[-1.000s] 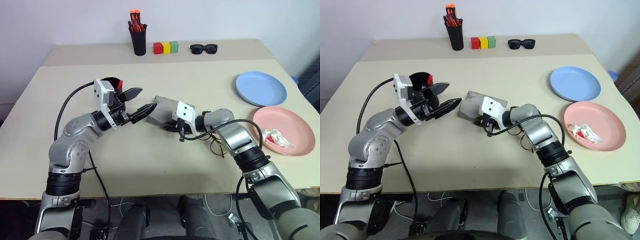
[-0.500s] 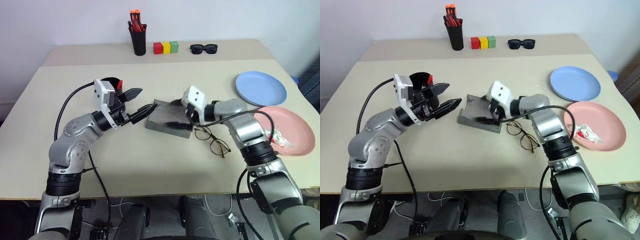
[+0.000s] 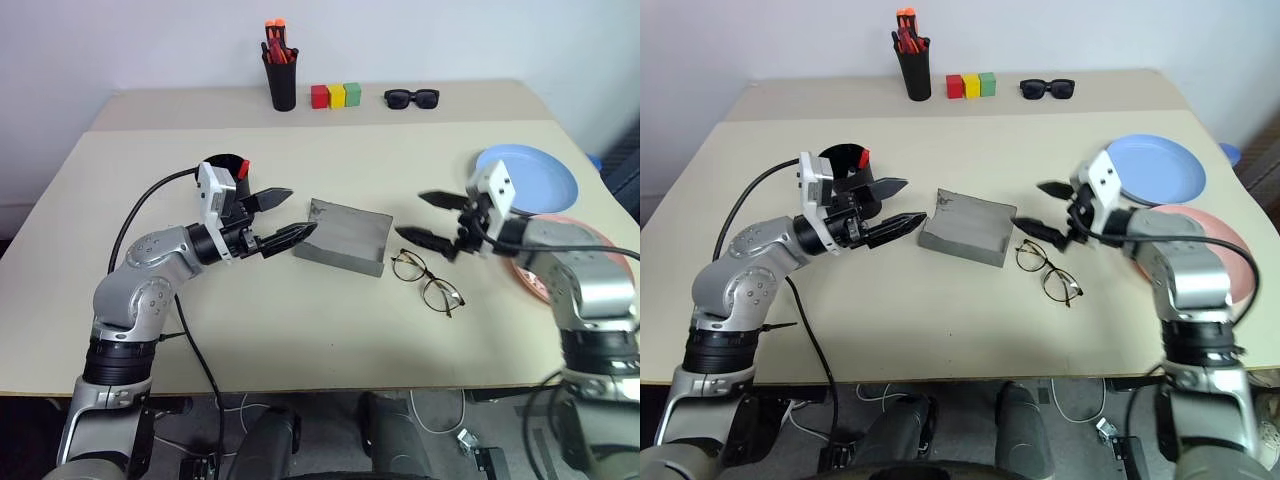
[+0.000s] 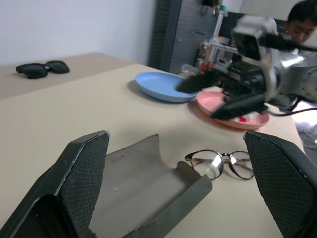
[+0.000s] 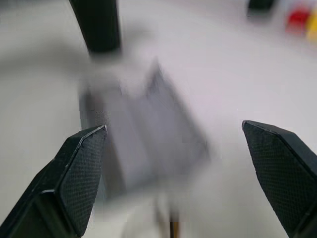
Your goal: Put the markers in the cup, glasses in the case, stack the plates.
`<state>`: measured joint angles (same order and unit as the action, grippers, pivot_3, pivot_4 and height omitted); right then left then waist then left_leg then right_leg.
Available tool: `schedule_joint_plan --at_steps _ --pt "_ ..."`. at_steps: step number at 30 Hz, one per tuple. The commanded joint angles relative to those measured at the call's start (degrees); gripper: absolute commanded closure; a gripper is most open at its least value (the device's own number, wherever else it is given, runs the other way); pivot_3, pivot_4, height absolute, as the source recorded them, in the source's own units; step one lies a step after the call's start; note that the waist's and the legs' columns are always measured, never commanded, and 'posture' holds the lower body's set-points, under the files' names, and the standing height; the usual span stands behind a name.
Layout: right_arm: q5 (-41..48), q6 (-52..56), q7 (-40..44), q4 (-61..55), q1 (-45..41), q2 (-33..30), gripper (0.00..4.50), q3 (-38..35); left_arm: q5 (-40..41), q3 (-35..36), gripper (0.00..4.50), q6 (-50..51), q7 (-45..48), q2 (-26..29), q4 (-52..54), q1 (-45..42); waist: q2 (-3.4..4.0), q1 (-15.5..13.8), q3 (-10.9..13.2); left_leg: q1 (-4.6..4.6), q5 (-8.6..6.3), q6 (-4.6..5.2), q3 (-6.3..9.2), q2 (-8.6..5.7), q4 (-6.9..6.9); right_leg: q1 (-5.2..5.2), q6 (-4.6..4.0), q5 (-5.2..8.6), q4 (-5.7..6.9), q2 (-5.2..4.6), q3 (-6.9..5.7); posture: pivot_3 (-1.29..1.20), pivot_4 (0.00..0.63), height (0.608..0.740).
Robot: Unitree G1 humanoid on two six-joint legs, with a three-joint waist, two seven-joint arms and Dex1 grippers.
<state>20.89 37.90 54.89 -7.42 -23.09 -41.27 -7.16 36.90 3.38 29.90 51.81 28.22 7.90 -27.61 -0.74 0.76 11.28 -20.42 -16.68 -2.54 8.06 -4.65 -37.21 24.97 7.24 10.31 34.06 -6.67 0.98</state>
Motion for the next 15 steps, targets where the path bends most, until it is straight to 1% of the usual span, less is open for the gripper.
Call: schedule_joint_plan --at_steps 1,3,6,8,10,12,15 --pt "-0.9 5.96 -4.02 -7.74 1.68 -3.75 0.03 -0.1 1.6 0.56 0.0 0.16 2.49 0.71 0.71 -1.09 0.01 0.4 0.0 0.02 0.0 0.0 -0.05 0.02 0.02 0.01 0.0 0.0 0.02 0.01 0.04 0.0 0.15 0.74" --pt "0.15 10.85 -5.07 -12.1 4.57 -6.7 0.03 -1.67 2.55 1.16 0.0 0.36 4.33 1.34 0.77 -0.63 0.01 0.21 0.0 0.05 -0.01 0.01 -0.09 0.1 0.03 0.02 0.0 0.0 0.03 0.06 0.07 0.0 0.15 0.74" --pt "3.72 16.73 -4.35 -17.9 9.01 -10.48 0.03 -4.79 4.96 2.53 0.0 1.88 7.33 3.09 1.15 0.36 0.0 -0.2 0.0 -0.02 -0.01 0.02 -0.07 0.14 0.0 0.02 0.01 0.01 0.02 0.09 0.05 0.0 0.15 0.74" --pt "5.4 20.31 -6.54 -19.77 9.21 -9.86 0.03 -5.62 4.99 2.8 0.0 1.98 8.72 4.62 0.99 1.04 -0.04 -0.13 0.0 -0.02 -0.03 0.05 -0.08 0.14 -0.02 0.0 0.01 0.01 -0.03 0.08 0.05 0.0 0.15 0.74" --pt "5.13 22.63 -9.55 -20.57 8.64 -8.8 0.03 -4.15 4.32 2.71 0.0 1.53 9.93 5.95 1.03 1.69 -0.04 -0.12 0.0 0.0 -0.03 0.06 -0.13 0.15 -0.07 -0.01 -0.01 0.02 -0.03 0.08 0.08 0.0 0.15 0.74" --pt "3.63 22.63 -11.83 -20.41 8.35 -8.44 0.03 -1.76 3.99 2.66 0.0 1.64 10.28 6.7 1.19 1.9 -0.04 -0.15 0.0 0.03 -0.03 0.06 -0.13 0.17 -0.07 -0.04 -0.02 0.02 -0.02 0.09 0.07 0.0 0.15 0.74" --pt "3.11 24.32 -15.7 -18.41 7.14 -6.3 0.03 -0.56 3.33 2.21 0.0 1.49 9.89 7.1 1.83 1.74 -0.06 -0.19 0.02 0.01 -0.03 0.06 -0.12 0.18 -0.07 -0.04 -0.02 0.02 -0.03 0.09 0.07 0.0 0.15 0.74"
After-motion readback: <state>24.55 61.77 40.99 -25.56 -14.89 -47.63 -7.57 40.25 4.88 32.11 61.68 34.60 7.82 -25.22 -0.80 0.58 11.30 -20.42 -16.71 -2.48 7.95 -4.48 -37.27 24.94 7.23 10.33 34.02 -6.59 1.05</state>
